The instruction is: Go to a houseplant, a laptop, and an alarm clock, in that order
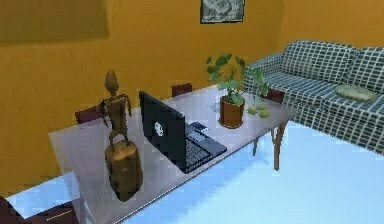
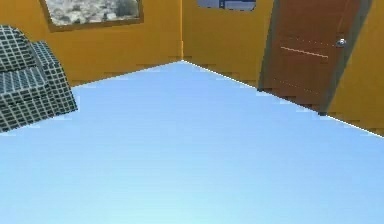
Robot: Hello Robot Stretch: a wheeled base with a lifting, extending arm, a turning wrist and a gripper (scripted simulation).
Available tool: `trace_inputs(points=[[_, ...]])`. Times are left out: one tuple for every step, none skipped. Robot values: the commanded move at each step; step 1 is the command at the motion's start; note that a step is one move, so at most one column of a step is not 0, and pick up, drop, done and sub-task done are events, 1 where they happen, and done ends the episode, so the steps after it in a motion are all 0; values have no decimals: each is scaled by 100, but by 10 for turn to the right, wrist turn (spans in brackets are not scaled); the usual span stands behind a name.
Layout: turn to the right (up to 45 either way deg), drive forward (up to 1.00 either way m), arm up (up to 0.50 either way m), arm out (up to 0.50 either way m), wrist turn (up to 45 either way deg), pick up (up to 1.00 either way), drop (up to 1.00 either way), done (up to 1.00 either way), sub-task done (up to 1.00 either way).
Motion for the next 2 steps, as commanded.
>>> trace_inputs(points=[[0,0,0,0,0,0,0,0,100],[-450,0,0,0,0,0,0,0,0]])
